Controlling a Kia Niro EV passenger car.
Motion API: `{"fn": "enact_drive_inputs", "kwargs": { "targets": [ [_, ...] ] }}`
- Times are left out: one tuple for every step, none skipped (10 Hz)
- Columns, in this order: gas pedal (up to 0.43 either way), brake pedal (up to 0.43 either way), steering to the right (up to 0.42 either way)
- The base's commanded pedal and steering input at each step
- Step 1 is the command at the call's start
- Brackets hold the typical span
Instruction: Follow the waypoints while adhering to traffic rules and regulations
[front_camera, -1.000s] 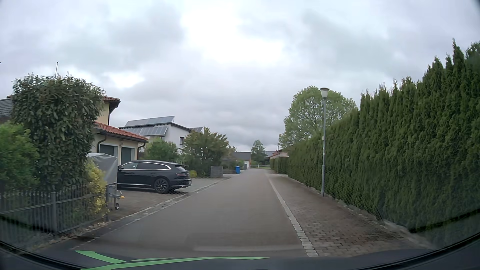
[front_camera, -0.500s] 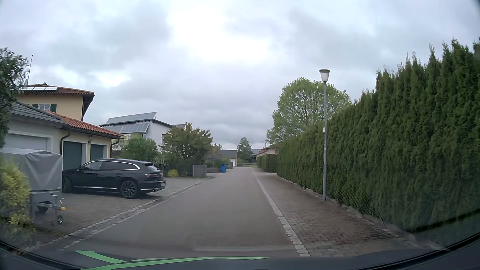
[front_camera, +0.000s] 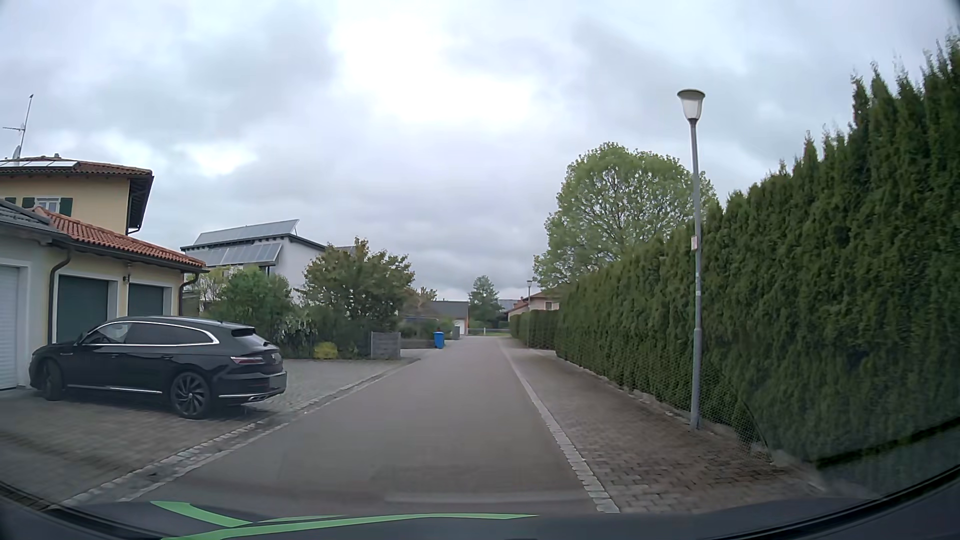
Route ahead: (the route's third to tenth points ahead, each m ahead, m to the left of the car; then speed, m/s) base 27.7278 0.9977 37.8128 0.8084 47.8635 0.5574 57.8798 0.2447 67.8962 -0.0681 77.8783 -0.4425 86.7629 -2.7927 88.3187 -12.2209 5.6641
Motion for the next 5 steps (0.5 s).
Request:
{"fn": "enact_drive_inputs", "kwargs": {
  "targets": [
    [0.197,0.000,0.007],
    [0.197,0.000,0.007],
    [0.197,0.000,0.007],
    [0.197,0.000,0.007],
    [0.197,0.000,0.007]
  ]
}}
